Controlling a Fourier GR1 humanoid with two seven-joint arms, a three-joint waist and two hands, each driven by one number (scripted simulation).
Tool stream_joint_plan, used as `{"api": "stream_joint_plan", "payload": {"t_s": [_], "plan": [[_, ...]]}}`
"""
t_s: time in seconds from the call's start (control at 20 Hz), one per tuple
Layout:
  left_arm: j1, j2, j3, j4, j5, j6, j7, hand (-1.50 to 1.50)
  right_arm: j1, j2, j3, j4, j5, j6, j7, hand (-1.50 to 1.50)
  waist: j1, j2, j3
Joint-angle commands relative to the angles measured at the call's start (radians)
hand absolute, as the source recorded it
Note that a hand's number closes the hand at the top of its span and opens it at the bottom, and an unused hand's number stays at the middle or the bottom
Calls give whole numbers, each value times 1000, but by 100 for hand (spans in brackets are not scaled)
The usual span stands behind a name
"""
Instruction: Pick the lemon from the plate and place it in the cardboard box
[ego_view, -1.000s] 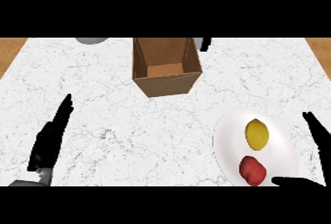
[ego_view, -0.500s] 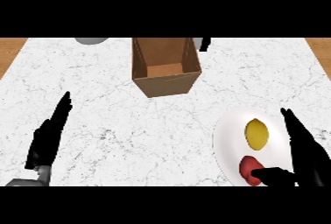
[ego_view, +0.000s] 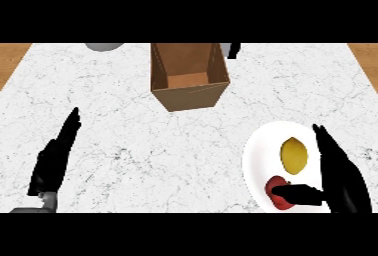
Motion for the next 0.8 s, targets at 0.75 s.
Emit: {"api": "stream_joint_plan", "payload": {"t_s": [0.75], "plan": [[-18,-103,84,26,-104,-72,-10,0,-114,111,-125,224,65,-13,-149,-150,0,2,1]]}}
